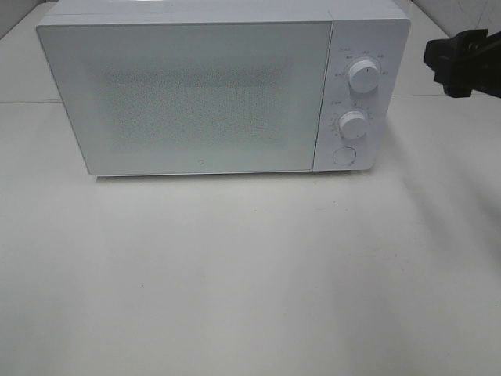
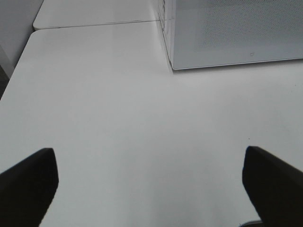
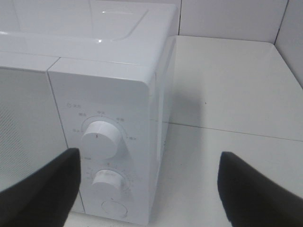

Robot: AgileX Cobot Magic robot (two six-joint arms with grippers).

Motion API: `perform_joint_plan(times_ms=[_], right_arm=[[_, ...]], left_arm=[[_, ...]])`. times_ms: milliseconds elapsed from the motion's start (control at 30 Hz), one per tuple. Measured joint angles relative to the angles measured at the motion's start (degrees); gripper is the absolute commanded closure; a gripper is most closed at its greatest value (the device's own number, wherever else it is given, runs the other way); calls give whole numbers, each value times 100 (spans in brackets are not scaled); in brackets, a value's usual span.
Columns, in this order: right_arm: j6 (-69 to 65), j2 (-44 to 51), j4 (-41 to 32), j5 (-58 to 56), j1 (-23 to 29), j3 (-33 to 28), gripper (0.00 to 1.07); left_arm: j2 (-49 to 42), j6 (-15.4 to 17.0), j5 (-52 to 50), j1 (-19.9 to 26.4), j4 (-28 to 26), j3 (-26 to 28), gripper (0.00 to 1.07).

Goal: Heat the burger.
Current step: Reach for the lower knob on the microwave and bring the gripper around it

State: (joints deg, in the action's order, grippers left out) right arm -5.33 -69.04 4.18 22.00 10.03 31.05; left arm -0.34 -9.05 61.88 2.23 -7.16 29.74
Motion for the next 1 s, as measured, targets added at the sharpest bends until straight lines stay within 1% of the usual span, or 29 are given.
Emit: perform_joint_plan(times_ms=[33,67,133,167,267,333,367,400,433,467,500,533,567,600,633,667,700,733,767,800,833,867,900,933,1000], right_arm=[[103,-52,-29,40,69,0,32],[367,-166,-143,143,264,-6,32],[533,-229,-212,223,367,-29,32],[796,-367,-418,390,544,-97,32],[911,-430,-556,487,636,-132,32],[1301,-613,-1163,888,934,-304,32],[1301,-613,-1163,888,934,-304,32],[1415,-659,-1375,1014,1014,-350,32],[1662,-762,-1788,1278,1175,-413,32],[1662,-762,-1788,1278,1175,-413,32],[1902,-865,-2257,1524,1358,-464,32],[2040,-934,-2498,1650,1473,-476,32],[2040,-934,-2498,1650,1473,-476,32],[2292,-1083,-2916,1862,1684,-493,32],[2292,-1083,-2916,1862,1684,-493,32],[2412,-1175,-3146,1971,1811,-493,32],[2613,-1346,-3552,2189,2057,-493,32],[2613,-1346,-3552,2189,2057,-493,32],[2681,-1444,-3787,2320,2154,-493,32],[2819,-1633,-4280,2613,2384,-493,32],[2819,-1633,-4280,2613,2384,-493,32],[2876,-1707,-4463,2744,2464,-493,32],[2939,-1868,-4859,3037,2659,-493,32],[2939,-1868,-4859,3037,2659,-493,32],[2997,-2074,-5329,3443,2865,-493,32]], left_arm=[[0,0,0,0,0,0,8],[0,0,0,0,0,0,8],[0,0,0,0,0,0,8],[0,0,0,0,0,0,8],[0,0,0,0,0,0,8],[0,0,0,0,0,0,8],[0,0,0,0,0,0,8],[0,0,0,0,0,0,8],[0,0,0,0,0,0,8],[0,0,0,0,0,0,8],[0,0,0,0,0,0,8],[0,0,0,0,0,0,8],[0,0,0,0,0,0,8],[0,0,0,0,0,0,8],[0,0,0,0,0,0,8],[0,0,0,0,0,0,8],[0,0,0,0,0,0,8],[0,0,0,0,0,0,8],[0,0,0,0,0,0,8],[0,0,0,0,0,0,8],[0,0,0,0,0,0,8],[0,0,0,0,0,0,8],[0,0,0,0,0,0,8],[0,0,0,0,0,0,8],[0,0,0,0,0,0,8]])
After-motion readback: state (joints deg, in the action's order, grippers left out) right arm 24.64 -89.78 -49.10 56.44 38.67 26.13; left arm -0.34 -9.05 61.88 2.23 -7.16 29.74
